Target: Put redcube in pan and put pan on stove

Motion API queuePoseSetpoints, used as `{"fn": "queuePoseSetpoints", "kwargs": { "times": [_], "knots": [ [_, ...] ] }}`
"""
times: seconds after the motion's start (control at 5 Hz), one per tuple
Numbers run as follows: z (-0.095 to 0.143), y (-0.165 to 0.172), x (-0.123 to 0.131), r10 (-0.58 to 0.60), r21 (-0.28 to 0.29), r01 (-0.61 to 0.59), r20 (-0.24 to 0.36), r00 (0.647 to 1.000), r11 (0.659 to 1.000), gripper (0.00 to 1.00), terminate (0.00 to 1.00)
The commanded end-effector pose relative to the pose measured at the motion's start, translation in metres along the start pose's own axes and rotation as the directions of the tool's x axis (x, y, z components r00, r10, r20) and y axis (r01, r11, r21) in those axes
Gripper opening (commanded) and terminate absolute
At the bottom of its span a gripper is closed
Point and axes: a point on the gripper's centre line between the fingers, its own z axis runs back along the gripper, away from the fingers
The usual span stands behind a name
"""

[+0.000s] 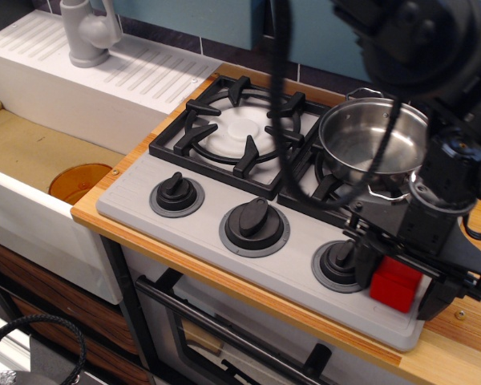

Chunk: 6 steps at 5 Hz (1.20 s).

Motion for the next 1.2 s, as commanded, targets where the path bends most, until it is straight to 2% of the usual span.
{"fn": "queuePoseSetpoints", "kwargs": {
  "times": [0.0,0.4,0.6,0.8,1.0],
  "knots": [
    [0.036,-0.003,0.008,-0.008,0.008,0.009,-0.044,0.999,1.0,0.0,0.0],
    [0.08,0.012,0.016,-0.028,0.043,0.032,-0.09,0.996,0.999,0.0,0.0],
    [0.098,0.028,0.037,-0.067,0.054,0.073,-0.097,0.993,0.996,0.0,0.0],
    [0.103,0.04,0.062,-0.086,0.075,0.092,-0.073,0.994,0.993,0.0,0.0],
    [0.099,0.051,0.083,-0.118,0.065,0.122,-0.063,0.991,0.99,0.0,0.0]
  ]
}}
